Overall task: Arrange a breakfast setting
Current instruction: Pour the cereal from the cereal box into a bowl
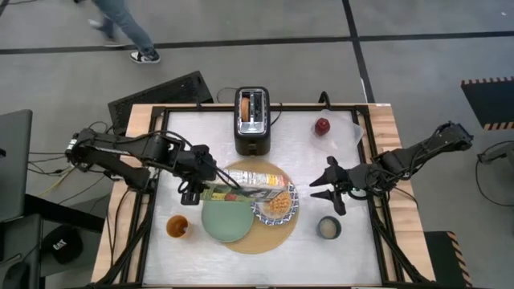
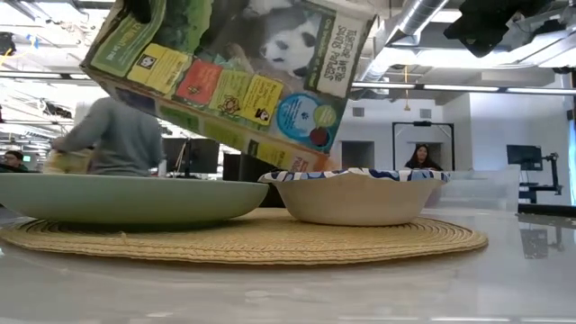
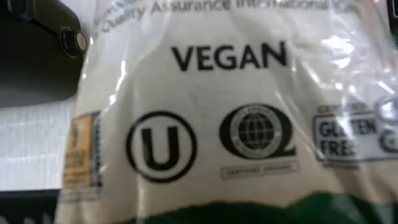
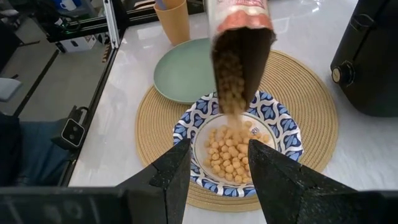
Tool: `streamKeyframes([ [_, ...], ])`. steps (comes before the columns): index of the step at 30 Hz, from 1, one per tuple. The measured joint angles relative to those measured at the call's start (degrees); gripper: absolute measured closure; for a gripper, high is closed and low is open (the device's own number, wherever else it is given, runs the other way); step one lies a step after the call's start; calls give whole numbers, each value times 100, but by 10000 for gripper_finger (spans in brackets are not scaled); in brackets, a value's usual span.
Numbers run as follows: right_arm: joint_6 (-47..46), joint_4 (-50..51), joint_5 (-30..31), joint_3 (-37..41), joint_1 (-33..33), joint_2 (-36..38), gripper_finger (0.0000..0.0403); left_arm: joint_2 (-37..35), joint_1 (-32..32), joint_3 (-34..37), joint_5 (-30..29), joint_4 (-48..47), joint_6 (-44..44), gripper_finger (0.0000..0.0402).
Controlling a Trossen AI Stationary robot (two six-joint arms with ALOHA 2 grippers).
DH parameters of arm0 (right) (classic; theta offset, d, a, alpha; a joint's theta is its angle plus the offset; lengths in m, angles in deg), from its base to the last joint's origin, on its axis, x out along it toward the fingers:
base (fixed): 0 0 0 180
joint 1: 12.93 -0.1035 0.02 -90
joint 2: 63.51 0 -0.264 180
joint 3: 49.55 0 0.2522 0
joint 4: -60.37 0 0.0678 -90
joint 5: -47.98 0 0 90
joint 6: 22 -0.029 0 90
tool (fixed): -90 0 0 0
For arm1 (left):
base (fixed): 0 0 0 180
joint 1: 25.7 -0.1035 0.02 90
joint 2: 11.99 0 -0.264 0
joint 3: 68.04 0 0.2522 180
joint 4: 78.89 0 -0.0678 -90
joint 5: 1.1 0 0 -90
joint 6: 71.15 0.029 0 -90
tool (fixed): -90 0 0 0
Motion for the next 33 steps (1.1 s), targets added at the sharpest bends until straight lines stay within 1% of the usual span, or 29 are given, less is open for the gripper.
streamKeyframes([
  [13, -9, -1, -1, 0, 2, 0, 217, 0, -21, 0, -87, -25, 76, 246],
  [21, -3, 0, -1, 0, 1, 0, 217, -2, -50, 0, 96, -113, 124, 246],
  [23, 2, 0, 0, 0, 2, 0, 217, -2, -54, 1, 4, -129, 53, 246],
  [33, 2, 0, -2, 0, 2, 0, 217, -17, -145, 2, 36, -174, 178, 246],
])
